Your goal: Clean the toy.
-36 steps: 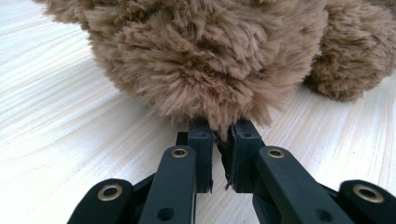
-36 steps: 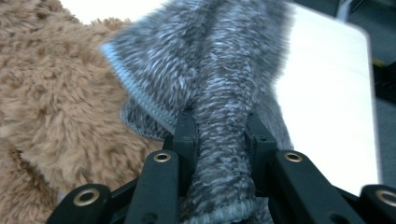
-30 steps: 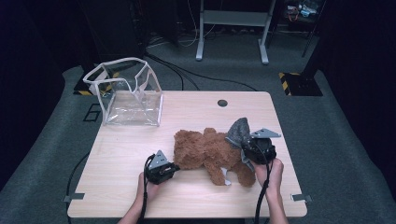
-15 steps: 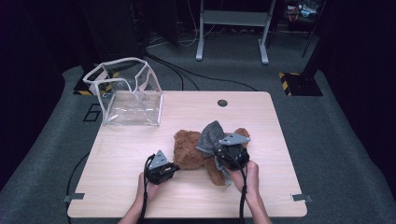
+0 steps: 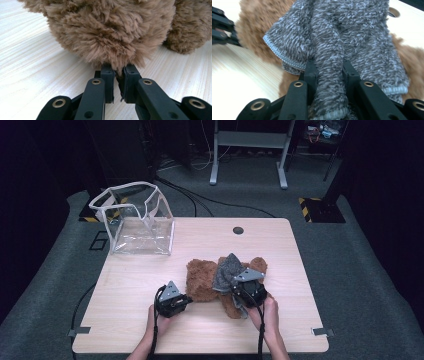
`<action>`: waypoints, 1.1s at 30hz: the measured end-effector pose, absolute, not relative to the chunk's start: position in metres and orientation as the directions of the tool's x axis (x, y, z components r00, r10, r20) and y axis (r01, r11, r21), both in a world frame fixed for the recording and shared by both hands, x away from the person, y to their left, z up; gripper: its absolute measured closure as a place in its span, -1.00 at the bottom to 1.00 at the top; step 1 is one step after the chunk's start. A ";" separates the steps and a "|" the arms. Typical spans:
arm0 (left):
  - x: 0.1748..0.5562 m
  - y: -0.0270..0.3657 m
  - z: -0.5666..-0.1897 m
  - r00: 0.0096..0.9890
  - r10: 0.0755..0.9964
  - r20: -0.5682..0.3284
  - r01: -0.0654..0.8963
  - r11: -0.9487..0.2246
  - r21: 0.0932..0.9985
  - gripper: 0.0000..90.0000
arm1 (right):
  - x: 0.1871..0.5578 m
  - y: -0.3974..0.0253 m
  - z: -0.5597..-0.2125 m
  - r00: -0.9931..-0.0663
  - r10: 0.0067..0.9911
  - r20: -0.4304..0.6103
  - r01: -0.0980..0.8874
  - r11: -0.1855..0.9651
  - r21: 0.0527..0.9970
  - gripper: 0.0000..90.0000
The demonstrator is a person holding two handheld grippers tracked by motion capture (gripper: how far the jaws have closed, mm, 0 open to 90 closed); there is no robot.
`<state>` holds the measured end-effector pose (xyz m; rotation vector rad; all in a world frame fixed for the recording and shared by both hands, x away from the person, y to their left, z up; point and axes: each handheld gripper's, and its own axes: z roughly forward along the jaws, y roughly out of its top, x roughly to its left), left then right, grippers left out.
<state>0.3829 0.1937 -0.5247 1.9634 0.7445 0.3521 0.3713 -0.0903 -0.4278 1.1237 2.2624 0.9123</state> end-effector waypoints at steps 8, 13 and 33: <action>0.383 0.194 -0.525 0.771 0.634 -0.067 0.355 -0.339 0.871 0.83 | 0.362 -0.128 -0.435 -0.506 0.858 -0.088 0.564 0.406 0.719 0.58; 0.383 0.194 -0.525 0.772 0.633 -0.064 0.353 -0.343 0.871 0.83 | 0.361 -0.149 -0.446 -0.447 0.892 -0.065 0.608 0.357 0.709 0.58; 0.383 0.194 -0.525 0.770 0.634 -0.067 0.357 -0.341 0.869 0.83 | 0.370 -0.078 -0.420 -0.602 0.796 -0.063 0.493 0.433 0.755 0.57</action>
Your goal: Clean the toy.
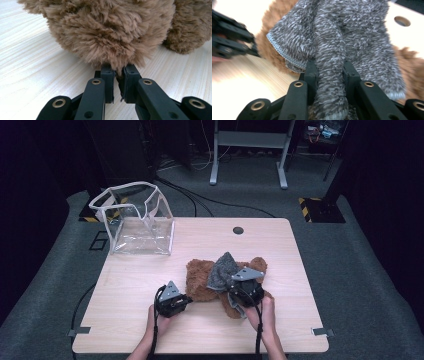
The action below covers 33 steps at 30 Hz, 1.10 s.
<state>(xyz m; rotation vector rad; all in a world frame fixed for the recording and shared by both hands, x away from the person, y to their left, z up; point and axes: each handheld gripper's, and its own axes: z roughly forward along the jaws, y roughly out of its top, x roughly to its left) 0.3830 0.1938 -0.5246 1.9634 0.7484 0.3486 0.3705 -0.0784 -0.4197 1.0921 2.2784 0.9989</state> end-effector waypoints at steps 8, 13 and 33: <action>0.383 0.194 -0.525 0.770 0.634 -0.067 0.356 -0.340 0.870 0.83 | 0.374 -0.079 -0.431 -0.593 0.801 -0.083 0.513 0.456 0.727 0.58; 0.383 0.194 -0.525 0.772 0.632 -0.068 0.356 -0.341 0.870 0.83 | 0.371 -0.096 -0.434 -0.578 0.814 -0.046 0.544 0.427 0.722 0.58; 0.383 0.194 -0.525 0.768 0.636 -0.067 0.353 -0.335 0.874 0.83 | 0.358 -0.158 -0.457 -0.487 0.873 0.038 0.634 0.323 0.702 0.58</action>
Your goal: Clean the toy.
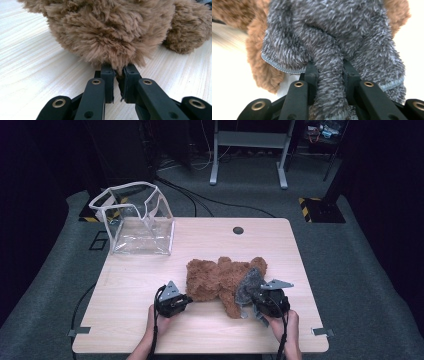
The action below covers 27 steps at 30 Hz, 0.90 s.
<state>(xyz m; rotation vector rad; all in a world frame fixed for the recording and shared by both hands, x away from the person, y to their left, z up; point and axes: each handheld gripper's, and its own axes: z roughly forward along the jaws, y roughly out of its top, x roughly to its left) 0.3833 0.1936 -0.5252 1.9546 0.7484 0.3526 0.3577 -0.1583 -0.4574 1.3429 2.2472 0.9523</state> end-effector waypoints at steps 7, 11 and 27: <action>0.383 0.193 -0.525 0.767 0.638 -0.069 0.356 -0.334 0.873 0.83 | 0.359 -0.182 -0.424 -0.441 0.897 0.032 0.583 0.259 0.770 0.59; 0.383 0.193 -0.525 0.767 0.638 -0.068 0.356 -0.334 0.873 0.83 | 0.375 -0.193 -0.405 -0.401 0.916 0.024 0.569 0.228 0.790 0.59; 0.383 0.193 -0.525 0.769 0.635 -0.065 0.359 -0.346 0.867 0.82 | 0.463 -0.178 -0.412 -0.398 0.914 0.075 0.654 0.225 0.722 0.59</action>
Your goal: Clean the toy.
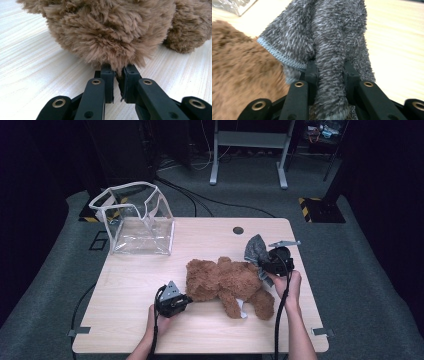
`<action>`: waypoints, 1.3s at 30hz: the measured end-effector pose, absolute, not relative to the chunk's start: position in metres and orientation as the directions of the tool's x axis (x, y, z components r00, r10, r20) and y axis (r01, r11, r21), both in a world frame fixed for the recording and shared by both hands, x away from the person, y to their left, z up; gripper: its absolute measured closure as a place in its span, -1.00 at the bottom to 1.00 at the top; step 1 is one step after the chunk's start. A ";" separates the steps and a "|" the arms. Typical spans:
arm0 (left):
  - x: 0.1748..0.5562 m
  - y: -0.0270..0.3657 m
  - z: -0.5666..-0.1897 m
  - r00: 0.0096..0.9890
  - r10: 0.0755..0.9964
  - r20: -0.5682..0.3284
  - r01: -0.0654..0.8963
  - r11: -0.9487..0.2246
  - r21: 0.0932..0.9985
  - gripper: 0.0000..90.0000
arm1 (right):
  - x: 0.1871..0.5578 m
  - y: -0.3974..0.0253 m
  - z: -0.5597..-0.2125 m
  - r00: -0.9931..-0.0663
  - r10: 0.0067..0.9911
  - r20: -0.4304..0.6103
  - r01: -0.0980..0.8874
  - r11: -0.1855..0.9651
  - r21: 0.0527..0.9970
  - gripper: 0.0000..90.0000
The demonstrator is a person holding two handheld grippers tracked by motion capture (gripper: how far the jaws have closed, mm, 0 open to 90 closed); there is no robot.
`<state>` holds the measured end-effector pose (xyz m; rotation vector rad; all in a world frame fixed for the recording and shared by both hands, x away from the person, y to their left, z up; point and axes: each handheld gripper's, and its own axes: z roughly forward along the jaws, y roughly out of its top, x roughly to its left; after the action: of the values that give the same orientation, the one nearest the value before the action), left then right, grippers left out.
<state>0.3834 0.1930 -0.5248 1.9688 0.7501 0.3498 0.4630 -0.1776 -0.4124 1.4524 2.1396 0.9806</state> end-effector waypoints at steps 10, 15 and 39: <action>0.383 0.193 -0.525 0.770 0.635 -0.066 0.360 -0.346 0.867 0.83 | 0.492 -0.178 -0.445 -0.401 0.899 0.175 0.744 0.208 0.635 0.60; 0.383 0.193 -0.525 0.768 0.637 -0.065 0.356 -0.341 0.870 0.83 | 0.497 -0.182 -0.458 -0.372 0.909 0.187 0.764 0.186 0.617 0.61; 0.383 0.192 -0.525 0.771 0.634 -0.064 0.360 -0.349 0.865 0.83 | 0.472 -0.206 -0.427 -0.358 0.919 0.165 0.700 0.147 0.698 0.61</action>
<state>0.3833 0.1924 -0.5247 1.9731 0.7493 0.3479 0.4722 -0.2059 -0.4271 1.5656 2.1286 1.0292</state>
